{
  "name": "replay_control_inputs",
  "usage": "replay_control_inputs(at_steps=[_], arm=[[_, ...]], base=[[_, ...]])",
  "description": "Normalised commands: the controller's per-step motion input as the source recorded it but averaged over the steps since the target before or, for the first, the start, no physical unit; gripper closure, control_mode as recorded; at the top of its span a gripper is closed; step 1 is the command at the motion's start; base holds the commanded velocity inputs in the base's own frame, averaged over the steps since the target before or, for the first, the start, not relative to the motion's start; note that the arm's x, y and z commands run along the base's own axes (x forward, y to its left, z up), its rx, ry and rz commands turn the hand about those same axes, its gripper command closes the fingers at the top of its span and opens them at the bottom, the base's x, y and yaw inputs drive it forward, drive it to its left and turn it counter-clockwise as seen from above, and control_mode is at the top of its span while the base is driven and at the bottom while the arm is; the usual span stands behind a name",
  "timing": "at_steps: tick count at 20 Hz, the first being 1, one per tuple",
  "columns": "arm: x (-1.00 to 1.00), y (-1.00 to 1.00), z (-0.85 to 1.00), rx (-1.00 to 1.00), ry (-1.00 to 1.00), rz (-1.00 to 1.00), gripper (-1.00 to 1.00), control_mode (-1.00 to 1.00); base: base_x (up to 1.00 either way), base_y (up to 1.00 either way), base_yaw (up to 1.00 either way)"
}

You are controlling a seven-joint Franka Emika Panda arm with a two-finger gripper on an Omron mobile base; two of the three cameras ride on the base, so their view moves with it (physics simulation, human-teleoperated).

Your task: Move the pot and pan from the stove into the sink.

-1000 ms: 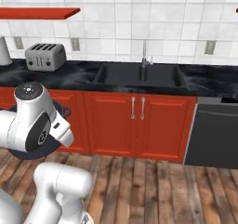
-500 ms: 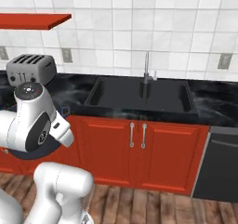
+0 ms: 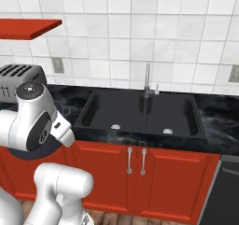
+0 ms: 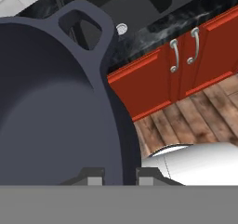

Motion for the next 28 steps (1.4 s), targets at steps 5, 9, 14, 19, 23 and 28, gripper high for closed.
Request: replay_control_inputs(at_steps=[5, 9, 14, 19, 23, 28], arm=[[0.0, 0.0, 0.0, 0.0, 0.0, 0.0, 1.0, 1.0], [0.0, 0.0, 0.0, 0.0, 0.0, 0.0, 1.0, 1.0], [0.0, 0.0, 0.0, 0.0, 0.0, 0.0, 1.0, 1.0], [0.0, 0.0, 0.0, 0.0, 0.0, 0.0, 1.0, 1.0], [0.0, 0.0, 0.0, 0.0, 0.0, 0.0, 1.0, 1.0], [0.0, 0.0, 0.0, 0.0, 0.0, 0.0, 1.0, 1.0]], base=[[0.11, -0.19, 0.01], [0.19, -0.69, 0.04], [0.15, -0.74, 0.03], [0.01, -0.3, 0.0], [0.37, 0.0, 0.0], [0.8, 0.0, 0.0]])
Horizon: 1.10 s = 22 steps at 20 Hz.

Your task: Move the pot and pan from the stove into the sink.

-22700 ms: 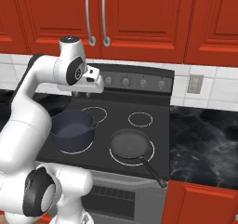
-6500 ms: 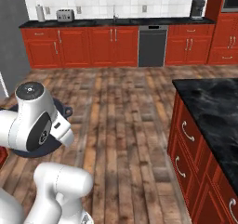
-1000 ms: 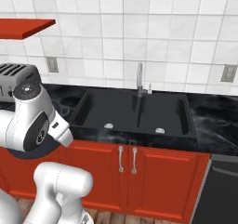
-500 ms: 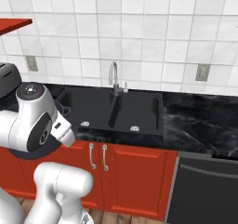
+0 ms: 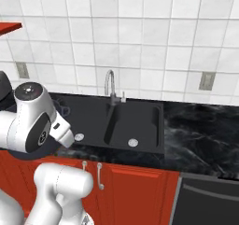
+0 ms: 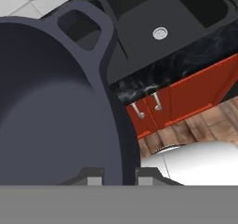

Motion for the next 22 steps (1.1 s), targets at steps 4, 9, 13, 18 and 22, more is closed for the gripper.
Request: replay_control_inputs(at_steps=[4, 9, 13, 18, 22], arm=[[0.04, 0.0, 0.0, 0.0, 0.0, 0.0, 1.0, -1.0], [0.43, 0.02, 0.0, 0.0, 0.05, -0.01, 1.0, -1.0], [0.91, 0.07, 0.0, 0.0, 0.09, -0.04, 1.0, -1.0], [0.81, 0.02, -0.02, 0.0, 0.07, -0.03, 1.0, -1.0], [0.58, 0.02, -0.11, 0.0, 0.01, 0.0, 1.0, -1.0]], base=[[0.33, 0.0, 0.0], [0.0, 0.0, 0.0], [0.0, 0.0, 0.0], [0.0, 0.0, 0.0], [0.0, 0.0, 0.0]])
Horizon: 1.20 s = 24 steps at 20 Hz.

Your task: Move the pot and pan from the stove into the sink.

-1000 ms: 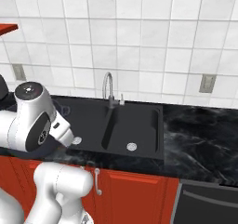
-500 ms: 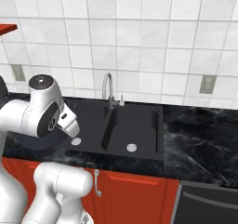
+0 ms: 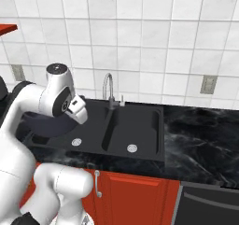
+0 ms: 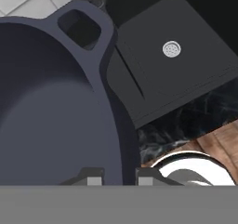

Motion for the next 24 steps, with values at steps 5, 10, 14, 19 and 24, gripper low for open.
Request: replay_control_inputs(at_steps=[5, 10, 14, 19, 24], arm=[[0.55, 0.06, -0.19, 0.0, 0.0, 0.0, 1.0, -1.0], [0.11, 0.02, -0.14, 0.02, 0.0, 0.0, 1.0, -1.0], [-0.02, 0.0, -0.12, 0.01, 0.0, -0.01, 1.0, -1.0], [-0.01, 0.03, -0.19, 0.0, -0.09, -0.16, 1.0, -1.0], [0.02, 0.18, -0.22, -0.01, -0.14, -0.25, 1.0, -1.0]], base=[[0.0, 0.0, 0.0], [0.0, 0.0, 0.0], [0.0, 0.0, 0.0], [0.0, 0.0, 0.0], [0.0, 0.0, 0.0]])
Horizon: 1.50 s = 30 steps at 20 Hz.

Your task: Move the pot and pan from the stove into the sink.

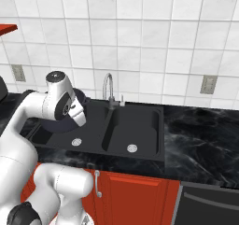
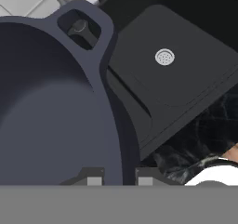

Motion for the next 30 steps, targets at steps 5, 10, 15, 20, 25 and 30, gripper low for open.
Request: replay_control_inputs(at_steps=[5, 10, 15, 20, 25, 30], arm=[[0.23, 0.32, -0.21, -0.03, -0.07, -0.27, 1.0, -1.0], [0.42, 0.29, -0.12, -0.02, 0.0, -0.17, 1.0, -1.0], [0.49, 0.16, -0.11, 0.0, 0.01, -0.07, 1.0, -1.0], [0.41, 0.15, -0.09, 0.0, 0.04, -0.04, 1.0, -1.0], [0.36, 0.1, -0.11, 0.0, 0.07, -0.02, 1.0, -1.0], [0.32, 0.08, -0.15, 0.0, 0.1, -0.01, 1.0, -1.0]], base=[[0.0, 0.0, 0.0], [0.0, 0.0, 0.0], [0.0, 0.0, 0.0], [0.0, 0.0, 0.0], [0.0, 0.0, 0.0], [0.0, 0.0, 0.0]])
